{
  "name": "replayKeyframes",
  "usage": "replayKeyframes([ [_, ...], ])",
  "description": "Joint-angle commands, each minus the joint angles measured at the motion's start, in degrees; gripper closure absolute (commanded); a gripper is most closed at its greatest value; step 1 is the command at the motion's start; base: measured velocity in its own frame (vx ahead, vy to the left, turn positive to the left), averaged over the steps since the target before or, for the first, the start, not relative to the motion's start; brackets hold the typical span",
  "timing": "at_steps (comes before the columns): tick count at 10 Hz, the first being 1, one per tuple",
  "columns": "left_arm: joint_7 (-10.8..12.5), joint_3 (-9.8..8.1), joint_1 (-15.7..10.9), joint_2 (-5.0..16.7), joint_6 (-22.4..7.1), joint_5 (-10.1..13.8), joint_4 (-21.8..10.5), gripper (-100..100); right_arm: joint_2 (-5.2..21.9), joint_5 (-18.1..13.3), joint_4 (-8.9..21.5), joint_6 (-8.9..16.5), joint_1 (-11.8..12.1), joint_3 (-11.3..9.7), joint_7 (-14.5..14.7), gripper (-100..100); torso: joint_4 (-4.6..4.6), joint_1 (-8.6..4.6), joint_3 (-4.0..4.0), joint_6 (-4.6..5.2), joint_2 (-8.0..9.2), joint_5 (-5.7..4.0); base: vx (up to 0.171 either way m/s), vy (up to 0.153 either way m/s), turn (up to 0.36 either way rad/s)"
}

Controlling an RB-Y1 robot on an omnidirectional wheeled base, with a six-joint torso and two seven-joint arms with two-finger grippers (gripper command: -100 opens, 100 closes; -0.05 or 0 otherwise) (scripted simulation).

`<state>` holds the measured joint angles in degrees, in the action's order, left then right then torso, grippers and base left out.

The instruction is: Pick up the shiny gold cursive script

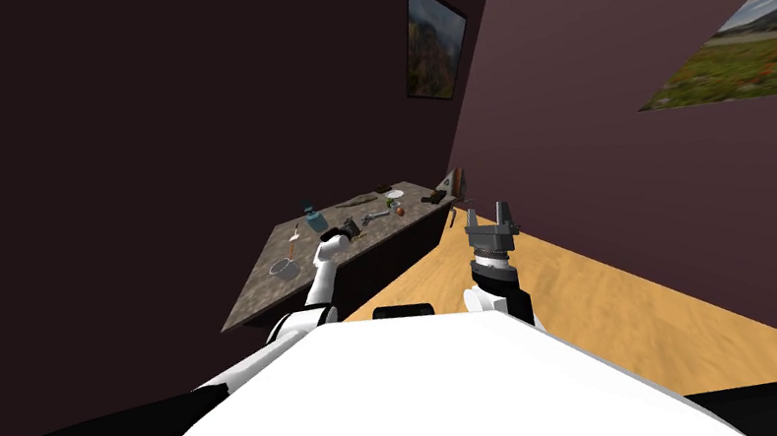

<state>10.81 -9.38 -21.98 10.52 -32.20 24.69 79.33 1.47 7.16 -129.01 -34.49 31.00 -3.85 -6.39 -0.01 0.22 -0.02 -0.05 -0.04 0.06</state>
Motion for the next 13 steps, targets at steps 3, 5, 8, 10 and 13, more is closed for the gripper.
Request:
replayKeyframes([
  [3,1.7,-0.14,-6.0,0.1,-5.5,2.5,-7.1,-100,0.0,0.0,0.0,0.0,0.0,0.0,0.0,0,-0.01,0.04,-0.02,-0.01,-0.04,0.01,0.004,0.070,-0.026],
  [5,2.6,-0.13,-8.9,0.2,-8.3,3.5,-10.9,-100,0.0,0.0,0.0,0.0,0.0,0.0,0.0,0,-0.01,0.03,-0.03,0.00,-0.04,0.01,0.004,0.068,-0.019],
  [8,3.5,-0.08,-11.7,0.3,-12.5,4.5,-15.7,-100,0.0,0.0,0.0,0.0,0.0,0.0,0.0,0,-0.01,0.02,-0.04,0.01,-0.08,0.00,0.012,0.060,-0.016],
  [10,4.3,0.01,-14.3,0.4,-15.3,5.4,-19.2,-100,0.0,0.0,0.0,0.0,0.0,0.0,0.0,0,-0.01,0.04,-0.03,0.00,-0.06,0.00,0.009,0.065,-0.008],
  [13,6.0,0.29,-18.9,0.7,-20.0,7.0,-23.9,-100,0.0,0.0,0.0,0.0,0.0,0.0,0.0,0,-0.03,0.03,-0.05,-0.02,-0.09,0.02,0.018,0.070,-0.005],
])
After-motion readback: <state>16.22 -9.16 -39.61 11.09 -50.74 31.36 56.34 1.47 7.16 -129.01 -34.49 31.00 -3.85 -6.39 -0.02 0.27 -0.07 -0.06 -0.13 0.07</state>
